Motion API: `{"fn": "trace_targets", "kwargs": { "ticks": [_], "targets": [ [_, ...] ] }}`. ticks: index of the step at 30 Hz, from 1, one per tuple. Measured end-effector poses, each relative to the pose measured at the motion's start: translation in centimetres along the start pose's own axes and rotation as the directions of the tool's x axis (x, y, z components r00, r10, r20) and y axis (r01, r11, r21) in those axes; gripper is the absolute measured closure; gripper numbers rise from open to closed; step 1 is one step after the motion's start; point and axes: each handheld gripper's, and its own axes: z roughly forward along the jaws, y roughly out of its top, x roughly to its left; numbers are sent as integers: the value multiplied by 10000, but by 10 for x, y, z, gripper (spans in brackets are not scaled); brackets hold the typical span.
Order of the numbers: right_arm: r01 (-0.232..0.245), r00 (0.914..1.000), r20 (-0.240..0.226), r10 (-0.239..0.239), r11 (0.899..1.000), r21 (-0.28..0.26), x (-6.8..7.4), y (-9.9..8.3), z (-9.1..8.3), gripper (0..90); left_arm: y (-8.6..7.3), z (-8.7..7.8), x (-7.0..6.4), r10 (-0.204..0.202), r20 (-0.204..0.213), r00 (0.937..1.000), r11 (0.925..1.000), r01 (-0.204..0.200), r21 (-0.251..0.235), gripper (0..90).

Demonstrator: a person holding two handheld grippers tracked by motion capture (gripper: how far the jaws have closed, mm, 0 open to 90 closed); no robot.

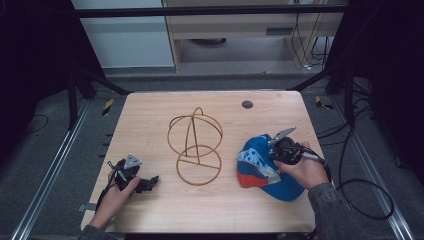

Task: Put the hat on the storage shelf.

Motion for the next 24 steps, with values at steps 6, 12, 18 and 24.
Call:
{"fn": "trace_targets", "kwargs": {
  "ticks": [6,12,18,24],
  "targets": [
    [17,9999,-132,-18,10000,-42,-1,-1,0,900,0,0,0,2,-1,10000,10000,-2,0,0],
    [-24,9994,-339,12,9994,-349,-6,-1,-11,900,0,0,0,7,-2,10000,10000,-7,0,0],
    [22,9989,-462,-43,9990,-449,-9,5,-30,900,0,0,0,-5,3,10000,10000,5,0,0],
    [110,9986,-510,-139,9983,-572,-9,12,-44,900,0,0,0,-7,0,10000,10000,7,-2,0]
  ]
}}
